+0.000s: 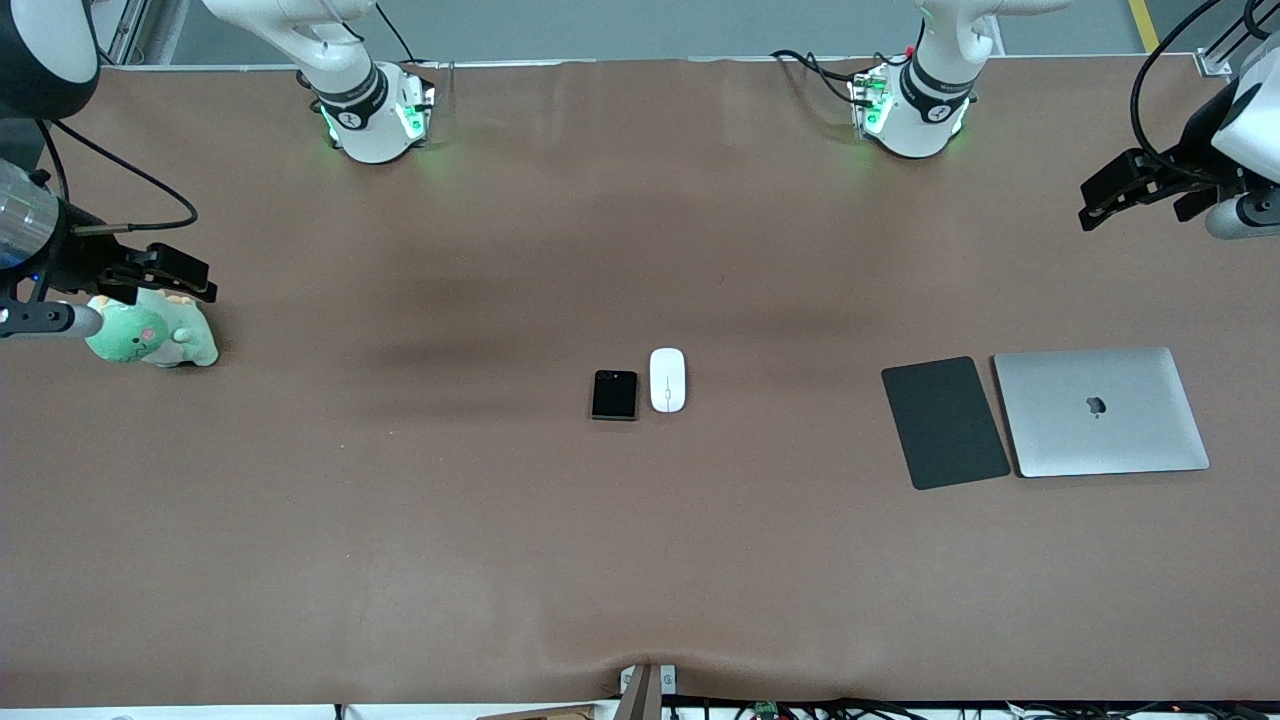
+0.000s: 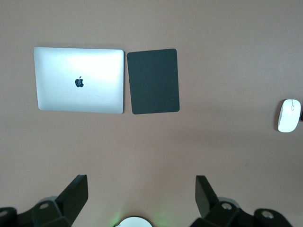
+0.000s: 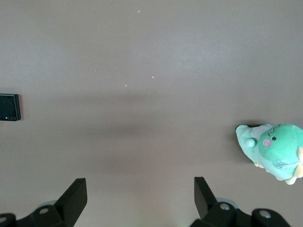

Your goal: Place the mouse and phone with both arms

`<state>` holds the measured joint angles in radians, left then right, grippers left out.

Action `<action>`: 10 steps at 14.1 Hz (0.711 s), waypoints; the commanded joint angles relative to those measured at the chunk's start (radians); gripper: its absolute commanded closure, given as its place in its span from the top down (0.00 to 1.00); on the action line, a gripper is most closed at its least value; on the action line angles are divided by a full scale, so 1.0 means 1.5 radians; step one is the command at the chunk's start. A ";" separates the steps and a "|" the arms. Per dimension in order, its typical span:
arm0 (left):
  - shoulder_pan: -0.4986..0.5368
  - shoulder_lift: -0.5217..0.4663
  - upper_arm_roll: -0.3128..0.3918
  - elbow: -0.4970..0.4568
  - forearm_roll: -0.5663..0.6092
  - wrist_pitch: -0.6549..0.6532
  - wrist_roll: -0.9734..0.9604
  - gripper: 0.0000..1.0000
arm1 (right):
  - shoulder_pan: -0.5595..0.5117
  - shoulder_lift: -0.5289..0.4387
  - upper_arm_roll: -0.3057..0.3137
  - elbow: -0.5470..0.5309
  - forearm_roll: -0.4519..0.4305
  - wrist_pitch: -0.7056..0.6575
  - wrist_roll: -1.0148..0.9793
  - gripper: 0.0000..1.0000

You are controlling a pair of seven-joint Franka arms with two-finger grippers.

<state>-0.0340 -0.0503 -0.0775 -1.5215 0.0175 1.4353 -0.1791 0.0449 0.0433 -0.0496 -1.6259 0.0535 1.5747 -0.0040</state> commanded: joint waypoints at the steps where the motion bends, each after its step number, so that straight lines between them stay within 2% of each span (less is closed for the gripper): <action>1: 0.000 0.004 0.002 0.013 -0.001 -0.009 0.001 1.00 | 0.003 -0.004 0.006 0.007 -0.010 -0.026 0.000 1.00; 10: -0.014 0.032 -0.005 0.012 -0.011 -0.004 -0.013 1.00 | 0.010 -0.006 0.006 0.006 -0.010 -0.038 -0.002 1.00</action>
<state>-0.0413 -0.0309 -0.0805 -1.5219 0.0175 1.4354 -0.1791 0.0536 0.0424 -0.0395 -1.6255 0.0535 1.5331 -0.0041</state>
